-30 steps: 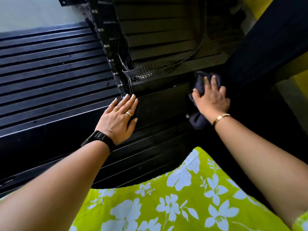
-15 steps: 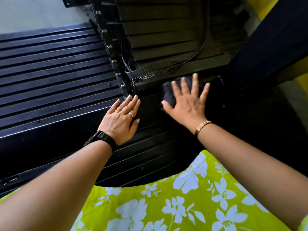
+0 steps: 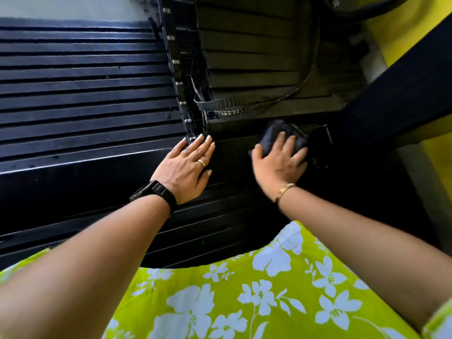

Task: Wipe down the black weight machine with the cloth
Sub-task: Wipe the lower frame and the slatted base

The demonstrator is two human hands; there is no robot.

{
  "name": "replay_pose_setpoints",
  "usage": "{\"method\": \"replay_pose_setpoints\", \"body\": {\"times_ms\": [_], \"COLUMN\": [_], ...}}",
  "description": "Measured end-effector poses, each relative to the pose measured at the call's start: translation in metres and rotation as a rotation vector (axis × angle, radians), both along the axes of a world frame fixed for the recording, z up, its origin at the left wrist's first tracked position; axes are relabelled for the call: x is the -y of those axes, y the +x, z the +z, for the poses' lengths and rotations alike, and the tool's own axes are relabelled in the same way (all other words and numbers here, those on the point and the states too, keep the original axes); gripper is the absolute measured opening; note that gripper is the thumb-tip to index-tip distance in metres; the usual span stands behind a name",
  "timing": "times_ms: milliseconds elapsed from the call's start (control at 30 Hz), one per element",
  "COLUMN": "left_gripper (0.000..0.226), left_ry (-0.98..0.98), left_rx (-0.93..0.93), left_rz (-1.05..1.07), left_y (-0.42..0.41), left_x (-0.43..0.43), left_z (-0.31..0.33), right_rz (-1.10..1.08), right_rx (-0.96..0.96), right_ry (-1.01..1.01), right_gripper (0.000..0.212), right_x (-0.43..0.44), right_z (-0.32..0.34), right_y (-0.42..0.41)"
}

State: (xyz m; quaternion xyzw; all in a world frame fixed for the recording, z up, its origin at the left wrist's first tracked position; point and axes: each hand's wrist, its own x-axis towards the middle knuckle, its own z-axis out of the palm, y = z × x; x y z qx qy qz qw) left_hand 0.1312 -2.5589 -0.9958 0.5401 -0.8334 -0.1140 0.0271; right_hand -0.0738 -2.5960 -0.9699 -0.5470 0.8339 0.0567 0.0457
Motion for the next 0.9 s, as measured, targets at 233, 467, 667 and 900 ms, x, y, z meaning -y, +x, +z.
{"method": "replay_pose_setpoints", "body": {"times_ms": [233,467,667,900], "left_gripper": [0.058,0.056,0.057,0.07], "left_ry": [-0.01,-0.08,-0.004,-0.028], "left_rx": [-0.046,0.044,0.011,0.019], "left_rz": [0.076,0.283,0.43,0.481], "left_y": [0.013,0.159,0.189,0.204], "left_x": [-0.006,-0.048,-0.081,-0.093], "left_z": [0.004,0.011,-0.005,-0.008], "right_rz": [0.567,0.099,0.653,1.508], "right_rx": [-0.086,0.031,0.08,-0.067], "right_ry": [0.138,0.105,0.186,-0.022], "right_gripper": [0.077,0.072,0.076,0.072], "right_x": [0.002,-0.03,-0.079,-0.066], "right_z": [0.006,0.003,0.009,-0.007], "right_y": [-0.02,0.064,0.176,0.144]}}
